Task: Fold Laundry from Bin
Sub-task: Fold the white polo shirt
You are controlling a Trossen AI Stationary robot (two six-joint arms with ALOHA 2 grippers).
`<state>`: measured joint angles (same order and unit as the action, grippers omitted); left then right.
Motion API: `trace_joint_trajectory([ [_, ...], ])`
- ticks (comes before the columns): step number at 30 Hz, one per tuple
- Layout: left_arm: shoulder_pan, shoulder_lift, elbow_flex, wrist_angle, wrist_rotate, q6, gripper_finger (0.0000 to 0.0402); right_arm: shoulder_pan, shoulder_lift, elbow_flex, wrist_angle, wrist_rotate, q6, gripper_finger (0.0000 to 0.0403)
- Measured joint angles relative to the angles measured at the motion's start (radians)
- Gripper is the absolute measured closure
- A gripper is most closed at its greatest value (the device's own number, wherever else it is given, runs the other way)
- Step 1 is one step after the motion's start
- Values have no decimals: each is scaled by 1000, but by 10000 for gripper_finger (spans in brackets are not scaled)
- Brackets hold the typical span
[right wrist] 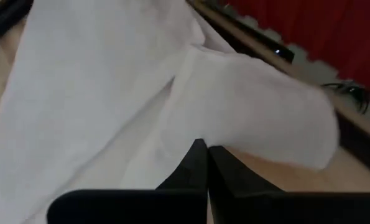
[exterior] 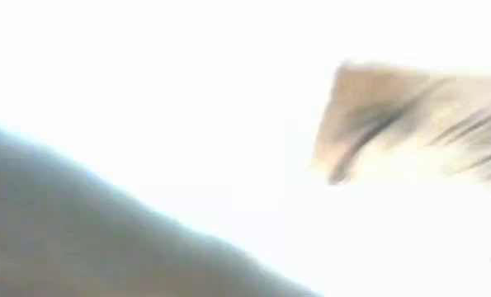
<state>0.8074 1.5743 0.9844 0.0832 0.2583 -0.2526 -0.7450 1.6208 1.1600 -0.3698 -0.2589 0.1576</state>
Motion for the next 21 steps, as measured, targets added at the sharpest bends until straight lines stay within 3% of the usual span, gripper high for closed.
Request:
trace_joint_trajectory([
  [4, 60, 8, 0, 34, 24, -50, 401, -30, 0, 55, 20, -16, -11, 401],
  [11, 96, 10, 72, 22, 46, 14, 401, -86, 0, 96, 37, -43, -23, 402],
  [21, -10, -17, 91, -119, 138, 136, 401, -12, 1, 96, -77, -131, -108, 402],
])
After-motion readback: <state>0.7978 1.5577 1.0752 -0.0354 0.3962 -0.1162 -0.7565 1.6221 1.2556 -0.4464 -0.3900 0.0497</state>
